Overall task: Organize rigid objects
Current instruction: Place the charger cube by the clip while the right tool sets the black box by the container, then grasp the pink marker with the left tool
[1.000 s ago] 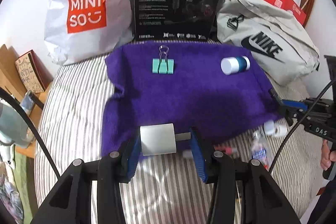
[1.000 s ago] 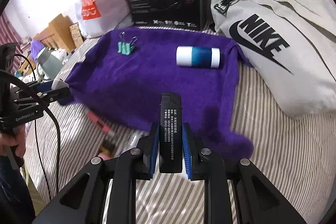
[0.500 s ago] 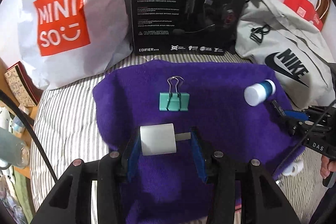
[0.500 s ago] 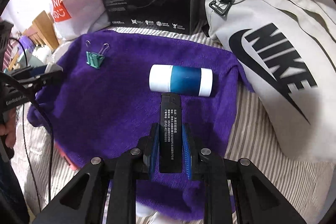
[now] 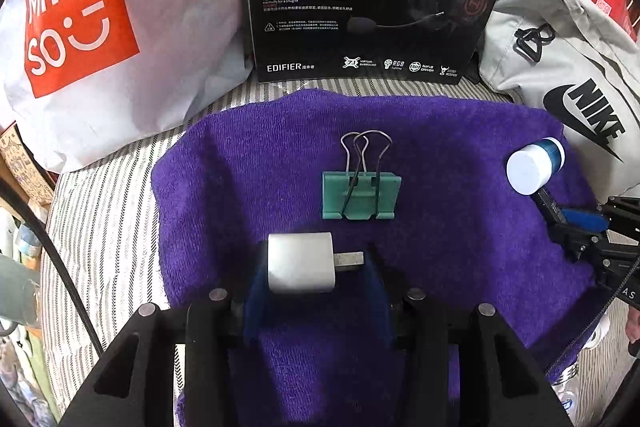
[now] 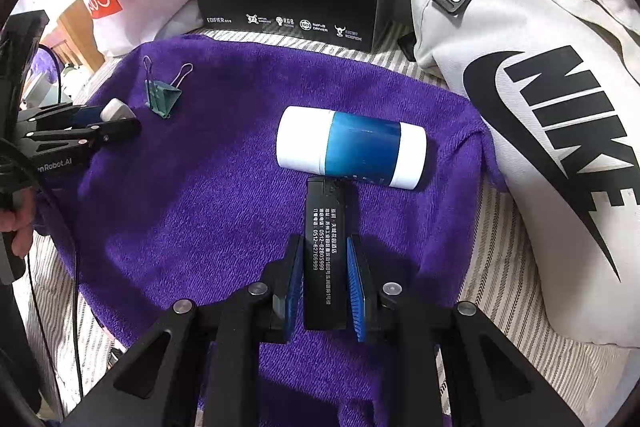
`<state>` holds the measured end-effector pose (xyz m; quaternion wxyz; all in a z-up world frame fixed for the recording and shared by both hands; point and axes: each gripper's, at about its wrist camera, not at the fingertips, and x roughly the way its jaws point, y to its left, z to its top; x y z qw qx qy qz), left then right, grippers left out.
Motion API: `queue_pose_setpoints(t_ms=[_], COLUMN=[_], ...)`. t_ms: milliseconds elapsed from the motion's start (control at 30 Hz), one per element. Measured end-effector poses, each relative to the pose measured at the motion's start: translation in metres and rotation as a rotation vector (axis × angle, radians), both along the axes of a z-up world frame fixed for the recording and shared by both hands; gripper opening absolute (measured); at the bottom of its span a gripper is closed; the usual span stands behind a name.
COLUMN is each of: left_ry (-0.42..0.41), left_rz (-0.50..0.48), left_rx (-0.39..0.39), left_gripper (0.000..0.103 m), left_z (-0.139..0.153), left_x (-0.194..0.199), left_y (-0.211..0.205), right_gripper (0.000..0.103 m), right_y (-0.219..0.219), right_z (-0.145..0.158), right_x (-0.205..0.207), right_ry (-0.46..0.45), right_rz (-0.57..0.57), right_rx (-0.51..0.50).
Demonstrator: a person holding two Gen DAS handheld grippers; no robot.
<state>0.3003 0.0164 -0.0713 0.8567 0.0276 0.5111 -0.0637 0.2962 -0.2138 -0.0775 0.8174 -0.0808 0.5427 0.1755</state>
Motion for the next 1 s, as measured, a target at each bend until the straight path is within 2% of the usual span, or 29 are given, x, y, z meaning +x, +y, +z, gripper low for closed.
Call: queue_pose_setpoints(t_ms=[233,267,333,400,533,600,767,833,900,1000], left_ry=[-0.006,-0.004,0.005,0.013,-0.008,-0.031,-0.087,-0.079,-0.063,-0.026], left_rz=[-0.003,-0.002,-0.003,-0.003,0.012,0.015,-0.030,-0.048,-0.041,-0.010], left_rx=[0.034,0.031,0.030,0.031,-0.012,-0.008,-0.025,-0.014,-0.006,-0.057], left_gripper=[0.045,0.046,0.057,0.059,0.059,0.059,0.061,0.067,0.067,0.067], left_z=[0.001,0.001,0.001,0.002,0.017,0.032,0.058,0.057,0.051,0.040], left_x=[0.000,0.000,-0.003,-0.008,-0.023,-0.039,-0.090,-0.113,-0.128,-0.141], left_y=[-0.004,-0.004,-0.004,-0.006,-0.004,-0.006,-0.016,-0.020,-0.023,-0.022], right_gripper=[0.024,0.026,0.039,0.049,0.050,0.051,0.061,0.063,0.065,0.067], right_y=[-0.001,-0.001,-0.001,-0.001,-0.008,-0.017,-0.036,-0.042,-0.045,-0.042], right_z=[0.002,0.003,0.004,0.005,0.014,0.026,0.054,0.065,0.070,0.071], right_x=[-0.005,-0.006,-0.009,-0.013,-0.026,-0.040,-0.080,-0.102,-0.119,-0.143], right_ry=[-0.010,-0.008,0.005,0.009,0.003,-0.015,-0.066,-0.085,-0.095,-0.092], right_rz=[0.008,0.010,0.017,0.013,-0.020,-0.044,-0.116,-0.134,-0.142,-0.140], right_rx=[0.003,0.007,0.021,0.007,0.008,0.038,0.090,0.126,0.154,0.166])
